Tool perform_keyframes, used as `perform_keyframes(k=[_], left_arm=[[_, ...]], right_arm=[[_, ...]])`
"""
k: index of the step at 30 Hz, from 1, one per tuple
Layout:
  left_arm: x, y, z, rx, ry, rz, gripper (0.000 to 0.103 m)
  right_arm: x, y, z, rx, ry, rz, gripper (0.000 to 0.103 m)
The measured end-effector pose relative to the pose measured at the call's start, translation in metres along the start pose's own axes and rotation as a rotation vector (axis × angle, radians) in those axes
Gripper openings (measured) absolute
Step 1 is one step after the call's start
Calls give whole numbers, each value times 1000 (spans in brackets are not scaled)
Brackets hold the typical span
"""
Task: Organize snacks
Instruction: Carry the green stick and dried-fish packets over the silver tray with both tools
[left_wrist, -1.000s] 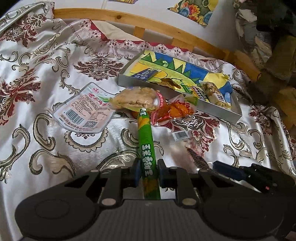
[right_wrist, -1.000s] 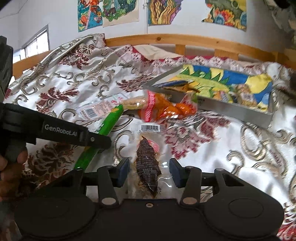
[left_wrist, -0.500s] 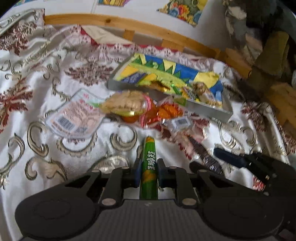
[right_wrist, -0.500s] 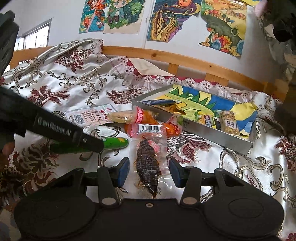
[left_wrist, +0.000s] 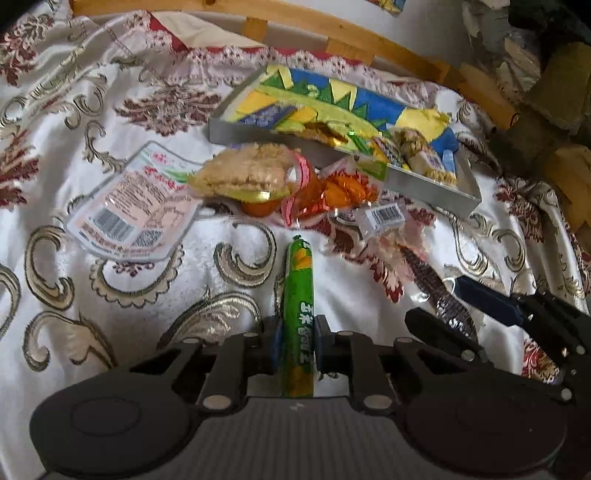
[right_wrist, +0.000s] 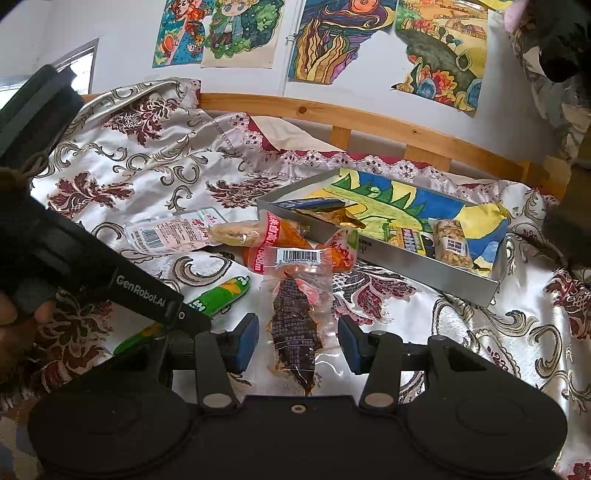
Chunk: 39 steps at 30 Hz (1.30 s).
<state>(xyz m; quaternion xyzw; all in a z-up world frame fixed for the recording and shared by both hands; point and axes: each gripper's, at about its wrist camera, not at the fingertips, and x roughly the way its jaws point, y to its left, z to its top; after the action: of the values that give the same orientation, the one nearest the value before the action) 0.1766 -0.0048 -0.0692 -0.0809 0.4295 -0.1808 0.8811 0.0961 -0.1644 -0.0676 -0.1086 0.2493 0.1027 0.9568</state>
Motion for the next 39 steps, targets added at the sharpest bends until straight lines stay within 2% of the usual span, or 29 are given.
perform_keyframes(k=[7,11,17,26,32,39], left_arm=[[-22,-9,14,-6,-104,-42,18],[-22,-18,34,-4,-141,-70,18],[4,-27,85,-3,-175,-91,18],[68,-31,172,-8,-241,-103,18],[114,-27,200,-42,-215,-111,18],[148,-18,197,-42,-149,-54,18]], right_arm=[[-5,-2,7,-58,-52,-60,49],[-5,-13,14,-73,-84,-103,49],[14,-49,38,-42,-105,-148,49],[93,-105,91,-19,-99,-157,49],[143,-124,105,0,-46,-143,49],[177,-124,105,-7,30,-136,49]])
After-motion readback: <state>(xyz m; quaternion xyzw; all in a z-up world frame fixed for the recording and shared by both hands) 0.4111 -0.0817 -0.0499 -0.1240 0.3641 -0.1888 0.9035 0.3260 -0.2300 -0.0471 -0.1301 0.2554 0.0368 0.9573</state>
